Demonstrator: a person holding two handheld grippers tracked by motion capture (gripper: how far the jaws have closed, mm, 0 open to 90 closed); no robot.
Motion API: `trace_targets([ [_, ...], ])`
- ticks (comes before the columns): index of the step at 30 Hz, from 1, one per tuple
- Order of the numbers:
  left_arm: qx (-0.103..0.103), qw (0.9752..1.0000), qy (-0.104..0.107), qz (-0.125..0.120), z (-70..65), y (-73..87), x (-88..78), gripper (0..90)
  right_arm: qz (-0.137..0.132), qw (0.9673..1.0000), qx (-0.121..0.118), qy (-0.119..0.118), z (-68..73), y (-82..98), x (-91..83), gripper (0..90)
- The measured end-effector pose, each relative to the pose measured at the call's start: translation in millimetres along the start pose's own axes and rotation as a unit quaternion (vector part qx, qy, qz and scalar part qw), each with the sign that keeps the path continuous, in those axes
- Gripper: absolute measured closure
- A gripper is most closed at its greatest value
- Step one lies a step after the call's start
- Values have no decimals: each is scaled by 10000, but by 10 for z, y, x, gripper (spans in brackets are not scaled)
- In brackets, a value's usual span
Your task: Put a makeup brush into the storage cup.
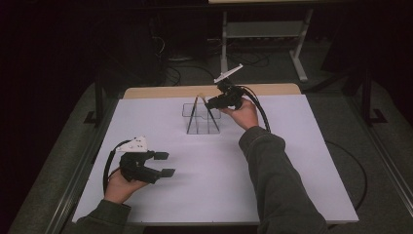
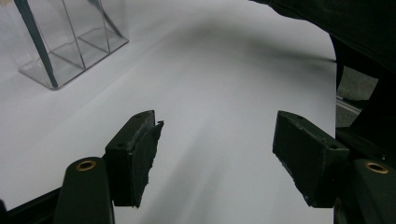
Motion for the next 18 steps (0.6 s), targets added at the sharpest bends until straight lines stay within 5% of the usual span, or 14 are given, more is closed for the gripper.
trace_targets([
  [18,7,10000,-71,-51,13,-12,9,294,-205,9998,15,-28,49,147,-222,611],
])
Point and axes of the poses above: each handheld gripper's, and its own axes: x roughly forward along the jaws, y roughly out of its underside, z roughly to its left, the point moved 9 cm from there along x, roughly forward along the jaws, and after that the axes turned 1 degree about y, right-handed, at the moved point
